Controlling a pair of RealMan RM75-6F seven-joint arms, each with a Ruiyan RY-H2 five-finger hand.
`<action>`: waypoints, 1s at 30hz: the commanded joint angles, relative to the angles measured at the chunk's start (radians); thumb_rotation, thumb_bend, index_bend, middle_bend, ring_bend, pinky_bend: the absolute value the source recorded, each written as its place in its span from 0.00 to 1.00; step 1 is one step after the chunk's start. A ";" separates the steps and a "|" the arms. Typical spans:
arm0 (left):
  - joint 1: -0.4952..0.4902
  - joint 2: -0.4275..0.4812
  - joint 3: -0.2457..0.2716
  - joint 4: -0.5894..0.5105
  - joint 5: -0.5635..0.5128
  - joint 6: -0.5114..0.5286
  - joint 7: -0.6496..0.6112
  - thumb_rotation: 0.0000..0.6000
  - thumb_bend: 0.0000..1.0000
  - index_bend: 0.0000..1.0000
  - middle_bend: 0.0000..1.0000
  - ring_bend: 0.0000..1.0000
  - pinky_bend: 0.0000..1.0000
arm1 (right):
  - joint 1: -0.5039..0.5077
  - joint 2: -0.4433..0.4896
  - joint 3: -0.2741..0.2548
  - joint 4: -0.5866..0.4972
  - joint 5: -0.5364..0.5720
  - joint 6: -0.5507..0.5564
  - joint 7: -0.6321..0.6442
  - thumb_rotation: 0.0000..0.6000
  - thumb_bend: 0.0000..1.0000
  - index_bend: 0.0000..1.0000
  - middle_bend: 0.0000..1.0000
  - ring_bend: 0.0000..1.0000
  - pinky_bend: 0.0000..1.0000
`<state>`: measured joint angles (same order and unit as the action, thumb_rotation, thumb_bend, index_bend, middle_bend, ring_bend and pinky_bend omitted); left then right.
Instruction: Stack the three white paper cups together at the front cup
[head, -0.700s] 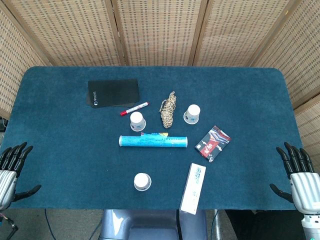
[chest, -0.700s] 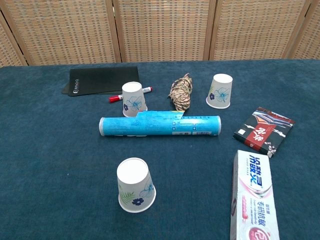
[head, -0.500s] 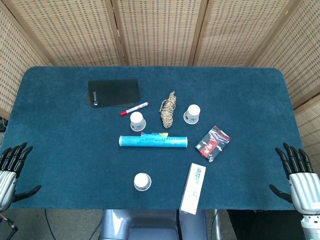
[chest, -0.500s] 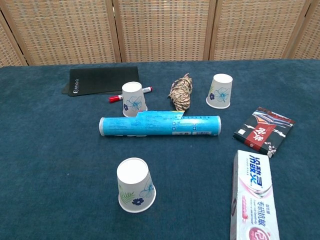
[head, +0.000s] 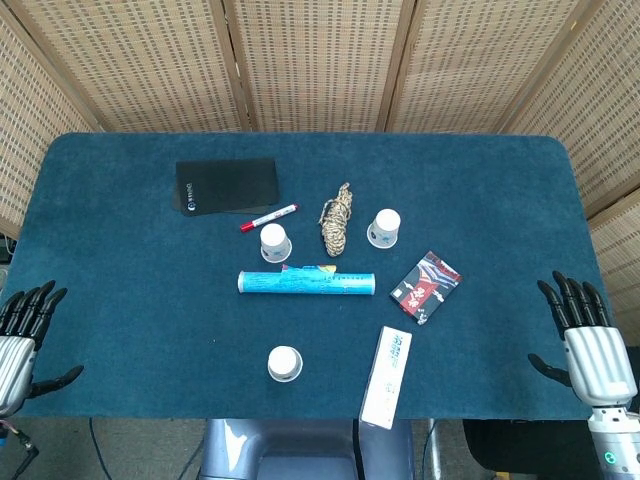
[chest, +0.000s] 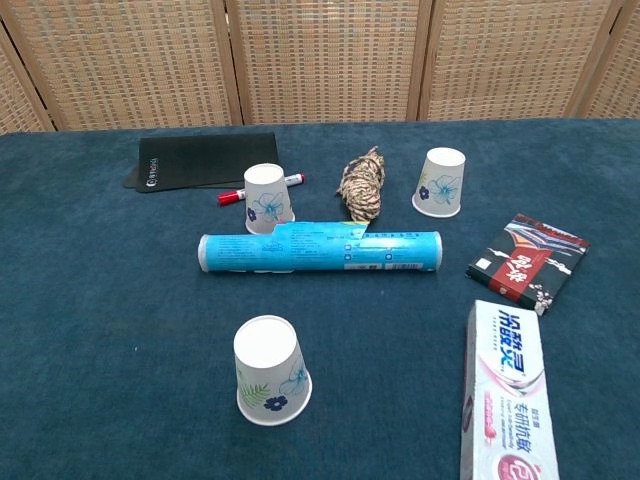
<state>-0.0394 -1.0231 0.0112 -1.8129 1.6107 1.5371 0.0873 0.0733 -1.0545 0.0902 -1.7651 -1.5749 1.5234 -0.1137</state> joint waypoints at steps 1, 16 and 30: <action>-0.008 -0.006 -0.008 -0.003 -0.018 -0.015 0.013 1.00 0.02 0.00 0.00 0.00 0.00 | 0.023 0.011 0.015 -0.012 0.010 -0.023 -0.013 1.00 0.00 0.00 0.00 0.00 0.00; -0.036 -0.022 -0.042 -0.001 -0.108 -0.067 0.047 1.00 0.02 0.00 0.00 0.00 0.00 | 0.440 0.025 0.214 0.045 0.241 -0.560 0.043 1.00 0.00 0.01 0.00 0.00 0.00; -0.070 -0.043 -0.087 0.014 -0.205 -0.113 0.070 1.00 0.03 0.00 0.00 0.00 0.00 | 0.765 -0.282 0.269 0.430 0.591 -0.851 -0.032 1.00 0.16 0.13 0.15 0.10 0.16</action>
<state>-0.1083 -1.0645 -0.0739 -1.8002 1.4071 1.4257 0.1582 0.7911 -1.2617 0.3521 -1.4147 -1.0361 0.7182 -0.1246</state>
